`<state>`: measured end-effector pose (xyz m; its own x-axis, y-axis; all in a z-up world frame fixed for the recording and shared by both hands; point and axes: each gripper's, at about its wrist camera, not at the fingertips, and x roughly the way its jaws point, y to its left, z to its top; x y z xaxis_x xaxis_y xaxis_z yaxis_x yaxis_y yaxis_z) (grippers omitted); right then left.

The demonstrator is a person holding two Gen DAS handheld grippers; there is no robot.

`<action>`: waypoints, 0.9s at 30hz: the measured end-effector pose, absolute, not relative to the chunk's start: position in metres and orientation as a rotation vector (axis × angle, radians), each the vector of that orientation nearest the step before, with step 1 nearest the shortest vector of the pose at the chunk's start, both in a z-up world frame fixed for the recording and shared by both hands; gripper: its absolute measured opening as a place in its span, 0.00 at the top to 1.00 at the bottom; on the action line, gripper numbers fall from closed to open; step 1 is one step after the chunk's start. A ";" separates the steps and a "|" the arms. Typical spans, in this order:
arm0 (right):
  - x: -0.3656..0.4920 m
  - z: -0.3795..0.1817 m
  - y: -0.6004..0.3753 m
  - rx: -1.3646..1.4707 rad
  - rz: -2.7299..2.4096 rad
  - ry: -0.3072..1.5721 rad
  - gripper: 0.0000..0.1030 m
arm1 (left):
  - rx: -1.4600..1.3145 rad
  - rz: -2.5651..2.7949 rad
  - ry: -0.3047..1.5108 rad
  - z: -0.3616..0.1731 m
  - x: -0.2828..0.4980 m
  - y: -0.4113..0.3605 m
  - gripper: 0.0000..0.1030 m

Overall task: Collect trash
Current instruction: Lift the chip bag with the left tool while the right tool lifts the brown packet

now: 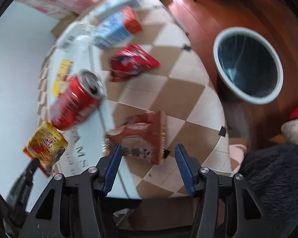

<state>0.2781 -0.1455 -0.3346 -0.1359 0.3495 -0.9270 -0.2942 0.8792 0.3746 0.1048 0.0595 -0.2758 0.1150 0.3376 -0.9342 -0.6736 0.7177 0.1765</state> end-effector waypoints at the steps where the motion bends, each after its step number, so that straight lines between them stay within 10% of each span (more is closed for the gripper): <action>1: 0.278 -0.341 -0.144 0.042 0.556 1.631 0.49 | -0.336 0.759 1.259 -0.281 0.104 0.060 0.97; 9: 0.262 -0.346 -0.118 -0.106 0.557 1.532 0.97 | -0.353 0.747 1.279 -0.289 0.093 0.056 0.97; 27: 0.263 -0.235 -0.162 0.015 0.665 1.331 0.99 | -0.359 0.653 1.087 -0.206 0.076 0.058 0.95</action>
<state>0.2630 -0.1623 -0.2355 0.0830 0.4535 -0.8874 -0.4373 0.8167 0.3764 0.0760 0.0575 -0.2061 0.3059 0.3117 -0.8996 -0.6485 0.7600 0.0428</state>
